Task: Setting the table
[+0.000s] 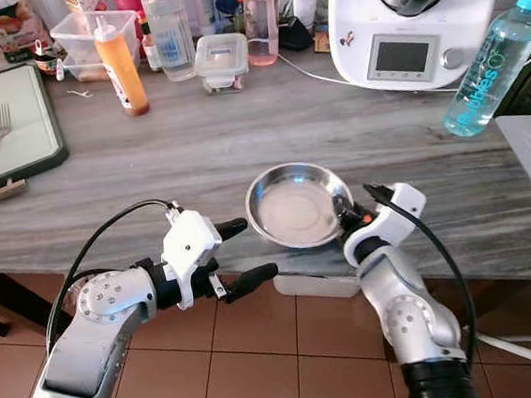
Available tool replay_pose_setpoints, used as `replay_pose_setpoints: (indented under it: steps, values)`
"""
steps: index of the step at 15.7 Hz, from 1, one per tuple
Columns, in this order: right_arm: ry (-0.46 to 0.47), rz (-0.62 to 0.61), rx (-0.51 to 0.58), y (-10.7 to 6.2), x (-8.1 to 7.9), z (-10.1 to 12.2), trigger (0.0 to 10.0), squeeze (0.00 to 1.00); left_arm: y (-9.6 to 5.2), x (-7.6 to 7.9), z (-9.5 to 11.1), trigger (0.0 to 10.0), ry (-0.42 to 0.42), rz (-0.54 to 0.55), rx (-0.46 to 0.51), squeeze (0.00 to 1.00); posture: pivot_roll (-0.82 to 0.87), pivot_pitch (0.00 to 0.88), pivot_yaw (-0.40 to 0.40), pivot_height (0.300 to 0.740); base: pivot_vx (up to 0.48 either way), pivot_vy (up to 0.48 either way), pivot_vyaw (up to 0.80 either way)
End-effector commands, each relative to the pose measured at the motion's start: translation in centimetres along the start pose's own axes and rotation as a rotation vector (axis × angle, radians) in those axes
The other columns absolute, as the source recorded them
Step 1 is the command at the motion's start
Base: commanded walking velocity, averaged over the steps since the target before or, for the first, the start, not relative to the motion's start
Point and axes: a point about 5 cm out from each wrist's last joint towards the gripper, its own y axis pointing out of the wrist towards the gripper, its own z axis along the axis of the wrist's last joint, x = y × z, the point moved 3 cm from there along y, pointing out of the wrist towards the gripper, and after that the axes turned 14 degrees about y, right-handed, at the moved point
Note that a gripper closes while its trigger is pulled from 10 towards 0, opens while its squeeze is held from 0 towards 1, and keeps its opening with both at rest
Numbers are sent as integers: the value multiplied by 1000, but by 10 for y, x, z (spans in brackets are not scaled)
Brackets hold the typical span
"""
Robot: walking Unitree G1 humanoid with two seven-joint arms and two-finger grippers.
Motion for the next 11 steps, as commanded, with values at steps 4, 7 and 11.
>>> replay_pose_setpoints:
  steps: [4,7,11]
  values:
    - [-42,-14,-31,-5,1,-20,10000,1000,2,2,3,10000,10,-12,2,0,172,156,-12,740,0,0,0]
    - [-67,-24,-21,-7,7,-17,10000,1000,2,-2,4,10000,14,-1,3,0,172,151,-13,740,0,0,0]
    - [-125,7,5,-12,3,-11,10000,1000,2,-1,4,10000,15,0,5,0,169,150,-12,740,0,0,0]
